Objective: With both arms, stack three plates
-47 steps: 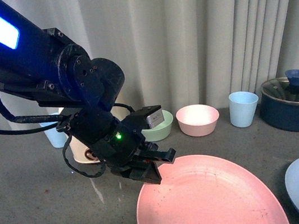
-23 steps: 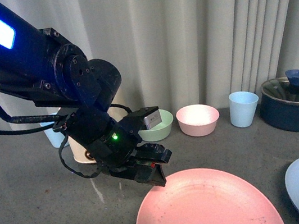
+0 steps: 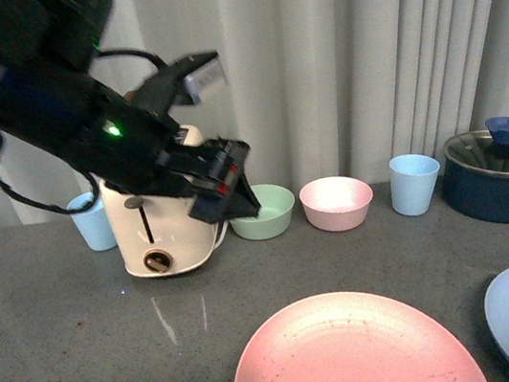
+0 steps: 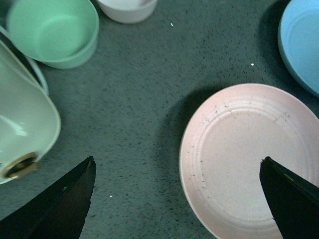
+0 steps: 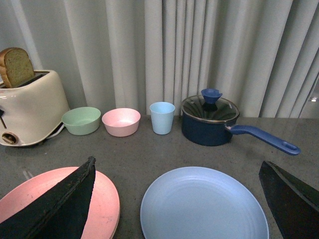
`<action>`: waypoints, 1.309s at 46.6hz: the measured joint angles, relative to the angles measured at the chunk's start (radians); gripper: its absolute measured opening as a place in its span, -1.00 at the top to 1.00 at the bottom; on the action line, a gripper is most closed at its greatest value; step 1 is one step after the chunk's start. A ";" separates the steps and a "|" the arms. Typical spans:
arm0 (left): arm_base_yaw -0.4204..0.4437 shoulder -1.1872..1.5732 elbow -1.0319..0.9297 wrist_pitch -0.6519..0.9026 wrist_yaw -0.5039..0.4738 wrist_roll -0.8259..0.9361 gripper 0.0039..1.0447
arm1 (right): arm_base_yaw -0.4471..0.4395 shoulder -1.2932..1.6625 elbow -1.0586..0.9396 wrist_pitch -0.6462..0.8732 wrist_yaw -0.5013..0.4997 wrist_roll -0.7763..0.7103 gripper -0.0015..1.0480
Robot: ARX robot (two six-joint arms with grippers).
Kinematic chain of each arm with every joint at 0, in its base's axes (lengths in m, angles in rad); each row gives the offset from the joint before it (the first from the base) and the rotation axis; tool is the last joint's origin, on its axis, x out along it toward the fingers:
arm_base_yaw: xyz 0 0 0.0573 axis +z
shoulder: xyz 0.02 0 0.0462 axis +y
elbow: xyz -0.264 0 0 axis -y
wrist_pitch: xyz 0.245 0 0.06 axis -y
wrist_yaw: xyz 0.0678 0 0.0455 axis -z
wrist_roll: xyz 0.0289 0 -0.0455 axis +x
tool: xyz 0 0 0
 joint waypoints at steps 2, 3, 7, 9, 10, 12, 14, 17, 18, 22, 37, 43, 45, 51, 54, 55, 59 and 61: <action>0.014 -0.054 -0.041 0.023 0.008 0.008 -0.87 | 0.000 0.000 0.000 0.000 0.000 0.000 -0.86; 0.022 -0.082 -0.060 0.031 0.016 0.012 -0.87 | 0.000 0.000 0.000 0.000 0.000 0.000 -0.86; 0.050 -0.179 -0.130 0.056 0.034 0.026 -0.87 | 0.000 0.000 0.000 0.000 0.000 0.000 -0.86; 0.050 -0.228 -0.195 0.164 -0.060 -0.011 -0.80 | 0.000 0.000 0.000 0.000 0.000 0.000 -0.86; 0.051 -0.266 -0.252 0.274 -0.147 -0.045 -0.73 | 0.000 0.000 0.000 0.000 0.000 0.000 -0.86; 0.061 -0.335 -0.369 0.492 -0.313 -0.125 -0.59 | 0.000 0.000 0.000 0.000 0.000 0.000 -0.86; 0.071 -0.402 -0.483 0.681 -0.427 -0.193 -0.46 | 0.000 0.000 0.000 0.000 -0.002 0.000 -0.86; 0.088 -0.476 -0.608 0.862 -0.503 -0.272 -0.28 | 0.000 0.000 0.000 0.000 0.001 0.000 -0.86; 0.095 -0.501 -0.651 0.917 -0.513 -0.288 -0.22 | 0.000 0.000 0.000 0.000 0.001 0.000 -0.86; 0.121 -0.583 -0.793 1.061 -0.516 -0.344 0.06 | 0.000 0.000 0.000 0.000 0.000 0.000 -0.86; 0.159 -0.744 -1.098 1.159 -0.463 -0.381 0.94 | 0.000 0.000 0.000 0.000 0.000 0.000 -0.86; 0.179 -0.816 -1.176 1.169 -0.455 -0.387 0.94 | 0.000 0.000 0.000 0.000 0.000 0.000 -0.86; 0.185 -0.838 -1.202 1.169 -0.452 -0.388 0.94 | 0.000 0.000 0.000 0.000 0.000 0.000 -0.86; 0.232 -0.908 -1.267 1.166 -0.385 -0.388 0.94 | 0.000 0.000 0.000 0.000 0.000 0.000 -0.86; 0.247 -0.964 -1.305 1.152 -0.386 -0.388 0.94 | 0.000 0.000 0.000 0.000 0.000 0.000 -0.86; 0.249 -0.981 -1.316 1.146 -0.385 -0.388 0.94 | 0.000 0.000 0.000 0.000 0.000 0.000 -0.86; 0.249 -1.034 -1.349 1.122 -0.385 -0.388 0.94 | 0.000 0.000 0.000 0.000 0.000 0.000 -0.86; 0.249 -1.070 -1.368 1.102 -0.385 -0.388 0.94 | 0.000 0.000 0.000 0.000 0.000 0.000 -0.86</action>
